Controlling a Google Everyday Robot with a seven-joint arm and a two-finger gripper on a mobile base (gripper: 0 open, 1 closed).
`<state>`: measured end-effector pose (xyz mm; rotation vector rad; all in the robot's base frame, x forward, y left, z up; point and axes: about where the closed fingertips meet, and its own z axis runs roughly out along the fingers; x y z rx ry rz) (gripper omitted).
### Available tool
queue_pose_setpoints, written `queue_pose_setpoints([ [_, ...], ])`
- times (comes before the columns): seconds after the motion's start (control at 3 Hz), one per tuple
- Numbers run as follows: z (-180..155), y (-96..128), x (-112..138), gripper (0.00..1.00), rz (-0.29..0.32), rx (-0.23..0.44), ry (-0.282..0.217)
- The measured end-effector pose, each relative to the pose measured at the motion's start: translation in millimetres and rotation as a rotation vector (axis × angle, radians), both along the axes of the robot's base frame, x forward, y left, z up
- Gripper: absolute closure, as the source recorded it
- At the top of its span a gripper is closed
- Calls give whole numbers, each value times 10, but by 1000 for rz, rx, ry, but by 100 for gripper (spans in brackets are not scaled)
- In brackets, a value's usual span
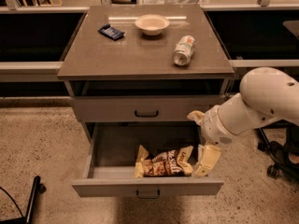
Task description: Pick brown chip bag from middle drawer and place on counter
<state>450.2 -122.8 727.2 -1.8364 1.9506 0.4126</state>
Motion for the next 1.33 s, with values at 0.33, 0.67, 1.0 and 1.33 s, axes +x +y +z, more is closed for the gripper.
queue_pose_setpoints([
  [0.33,-375,214,260,0,8,53,-3],
  [0.67,-1182,658,863,0,5,159,-32],
  [1.0,-1688,945,1062,0,47,176,-23],
  [1.33,-2148,1094,1103,6,95,194,1],
])
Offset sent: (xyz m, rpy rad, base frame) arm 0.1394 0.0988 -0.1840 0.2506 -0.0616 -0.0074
